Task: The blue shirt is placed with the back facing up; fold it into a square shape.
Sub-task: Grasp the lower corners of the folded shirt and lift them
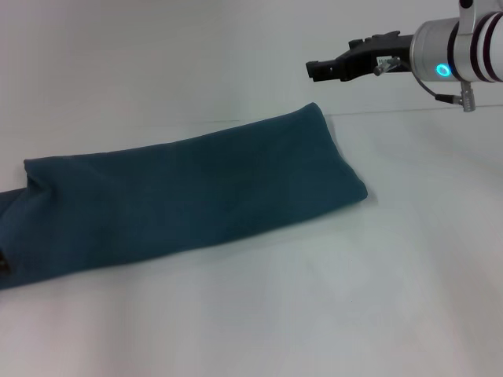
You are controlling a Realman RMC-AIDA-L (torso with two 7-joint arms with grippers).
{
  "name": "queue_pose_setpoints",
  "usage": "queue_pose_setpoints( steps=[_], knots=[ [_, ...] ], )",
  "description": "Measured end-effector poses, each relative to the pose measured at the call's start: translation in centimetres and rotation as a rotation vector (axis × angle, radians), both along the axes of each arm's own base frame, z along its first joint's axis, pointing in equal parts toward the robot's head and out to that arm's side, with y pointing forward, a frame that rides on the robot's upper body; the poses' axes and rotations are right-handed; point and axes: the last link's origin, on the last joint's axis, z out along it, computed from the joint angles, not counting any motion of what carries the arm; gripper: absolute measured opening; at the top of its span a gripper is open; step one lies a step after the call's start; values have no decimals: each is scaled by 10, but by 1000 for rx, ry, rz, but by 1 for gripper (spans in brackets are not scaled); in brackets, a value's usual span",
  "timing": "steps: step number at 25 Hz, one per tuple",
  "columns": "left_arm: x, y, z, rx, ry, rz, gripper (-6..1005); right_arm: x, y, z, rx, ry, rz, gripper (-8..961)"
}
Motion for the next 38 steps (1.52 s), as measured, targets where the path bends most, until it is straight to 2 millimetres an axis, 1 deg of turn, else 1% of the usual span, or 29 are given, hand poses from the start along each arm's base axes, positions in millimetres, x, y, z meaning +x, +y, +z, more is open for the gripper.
queue_pose_setpoints(
  steps=[6,13,20,27,38],
  knots=[
    [-12,2,-5,38,-11,26,936,1,-1,1,3,2,1,926],
    [-15,7,-6,65,-8,25,936,-1,-2,-3,-6,-1,8,926],
    [-17,10,-11,65,-9,26,937,-3,-3,-5,-15,-5,13,926],
    [-12,15,-19,50,-20,15,937,-3,-3,-6,-21,-7,15,925],
    [4,32,-26,24,5,-50,922,1,-5,-7,-22,-7,6,925]
  ],
)
